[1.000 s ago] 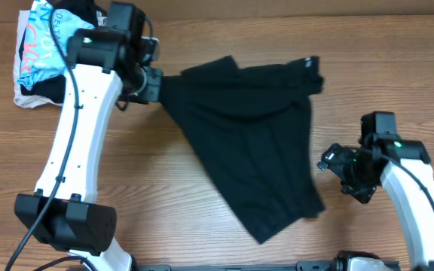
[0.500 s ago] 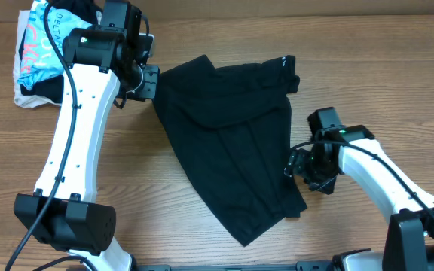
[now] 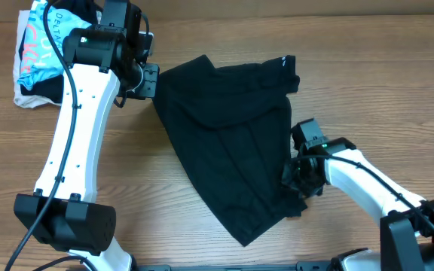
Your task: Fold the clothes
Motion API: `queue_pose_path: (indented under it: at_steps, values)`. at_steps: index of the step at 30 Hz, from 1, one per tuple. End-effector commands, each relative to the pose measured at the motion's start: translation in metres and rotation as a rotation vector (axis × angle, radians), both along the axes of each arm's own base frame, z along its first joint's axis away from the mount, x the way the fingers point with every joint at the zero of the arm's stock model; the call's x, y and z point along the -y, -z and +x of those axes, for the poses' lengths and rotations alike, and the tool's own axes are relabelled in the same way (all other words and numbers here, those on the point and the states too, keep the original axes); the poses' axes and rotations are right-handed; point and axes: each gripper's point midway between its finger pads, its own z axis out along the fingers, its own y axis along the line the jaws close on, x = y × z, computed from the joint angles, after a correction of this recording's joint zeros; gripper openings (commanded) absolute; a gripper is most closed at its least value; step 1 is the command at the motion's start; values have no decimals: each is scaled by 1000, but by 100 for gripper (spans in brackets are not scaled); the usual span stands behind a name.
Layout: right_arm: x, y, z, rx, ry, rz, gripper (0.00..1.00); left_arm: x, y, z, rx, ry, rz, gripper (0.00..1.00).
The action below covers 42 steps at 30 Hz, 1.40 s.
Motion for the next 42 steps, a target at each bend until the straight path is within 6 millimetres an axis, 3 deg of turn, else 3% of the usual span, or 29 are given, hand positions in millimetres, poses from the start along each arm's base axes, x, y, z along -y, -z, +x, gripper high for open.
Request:
queue_pose_path:
  at_steps: [1, 3, 11, 16, 20, 24, 27, 28, 29, 30, 31, 32, 33, 34, 42]
  values:
    - [8, 9, -6, -6, 24, -40, 16, -2, -8, 3, 30, 15, 15, 4]
    - [18, 10, -1, 11, 70, -92, 4, -2, -8, 3, 29, 15, 15, 4]
    - [80, -11, 56, 140, 276, -101, 4, 1, -8, 2, 27, 0, -3, 4]
    - [143, -48, 103, 292, 385, -65, 4, 14, -4, 1, 3, 2, -81, 4]
    - [198, -93, 146, 503, 474, -53, 4, 30, 9, 2, -35, 25, -125, 4]
    - [231, -131, 176, 665, 518, -64, 4, 53, 28, 7, -74, 62, -147, 5]
    - [242, -149, 189, 725, 519, -79, 4, 74, 47, 13, -94, 94, -145, 4]
    - [243, -153, 192, 735, 516, -81, 6, 81, 53, 15, -99, 108, -143, 4]
    - [244, -157, 193, 740, 515, -81, 24, 88, 58, 17, -103, 121, -142, 4]
    - [243, -159, 193, 735, 516, -79, 54, 93, 63, 18, -107, 131, -141, 4]
    - [242, -161, 190, 719, 516, -73, 74, 98, 68, 19, -112, 139, -140, 4]
    - [238, -163, 188, 698, 514, -59, 88, 102, 72, 19, -118, 147, -138, 4]
    - [235, -166, 184, 673, 512, -44, 95, 105, 75, 18, -126, 153, -136, 4]
    - [229, -169, 177, 630, 511, -24, 100, 107, 76, 17, -131, 159, -134, 4]
    - [182, -197, 133, 491, 497, 61, 100, 102, 77, 12, -148, 153, -114, 4]
